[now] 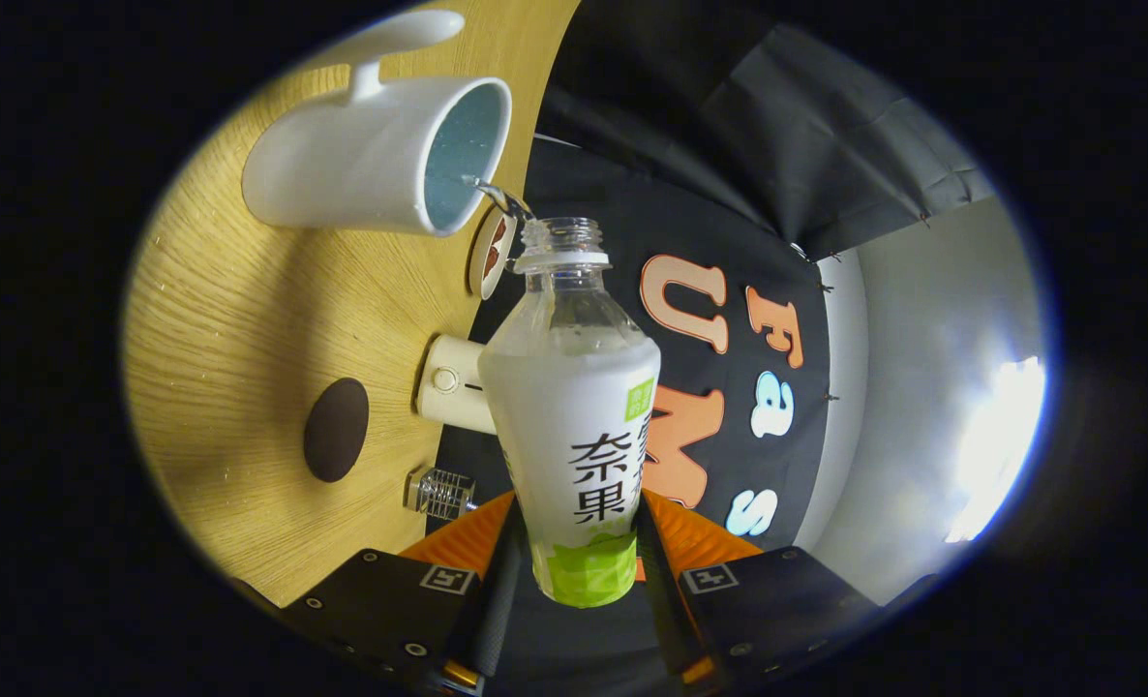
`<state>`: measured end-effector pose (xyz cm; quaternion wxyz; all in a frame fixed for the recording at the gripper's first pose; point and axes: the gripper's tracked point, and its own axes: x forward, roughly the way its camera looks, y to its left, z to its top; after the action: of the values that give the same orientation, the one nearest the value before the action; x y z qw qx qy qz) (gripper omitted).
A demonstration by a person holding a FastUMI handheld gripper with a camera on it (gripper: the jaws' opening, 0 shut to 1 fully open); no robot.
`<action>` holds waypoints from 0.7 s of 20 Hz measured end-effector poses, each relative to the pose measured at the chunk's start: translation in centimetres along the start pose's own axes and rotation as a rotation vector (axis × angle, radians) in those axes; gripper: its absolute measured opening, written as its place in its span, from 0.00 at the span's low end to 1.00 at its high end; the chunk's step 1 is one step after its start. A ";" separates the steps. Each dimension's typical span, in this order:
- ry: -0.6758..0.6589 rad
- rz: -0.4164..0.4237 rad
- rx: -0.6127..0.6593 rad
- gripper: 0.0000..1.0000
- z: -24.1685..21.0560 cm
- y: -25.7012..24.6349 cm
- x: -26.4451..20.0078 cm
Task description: Take the bottle from table, then pour the juice into the cup, finally place the bottle on the coaster
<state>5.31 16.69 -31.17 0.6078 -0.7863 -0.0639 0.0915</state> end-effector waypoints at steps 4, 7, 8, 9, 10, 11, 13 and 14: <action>-0.014 0.003 -0.028 0.63 -0.1 -0.3 0.2; -0.024 0.000 -0.034 0.63 0.0 -0.3 0.2; -0.031 -0.001 -0.035 0.63 0.2 -0.3 0.1; -0.037 0.004 -0.033 0.63 0.4 -0.3 0.0; -0.042 0.004 -0.038 0.63 0.5 -0.3 -0.2; -0.046 -0.001 -0.047 0.63 0.7 -0.5 -0.2; -0.051 -0.006 -0.053 0.63 0.8 -0.5 -0.3; -0.054 -0.008 -0.055 0.63 0.9 -0.6 -0.4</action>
<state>4.69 17.58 -30.79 0.5844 -0.7996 -0.0860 0.1085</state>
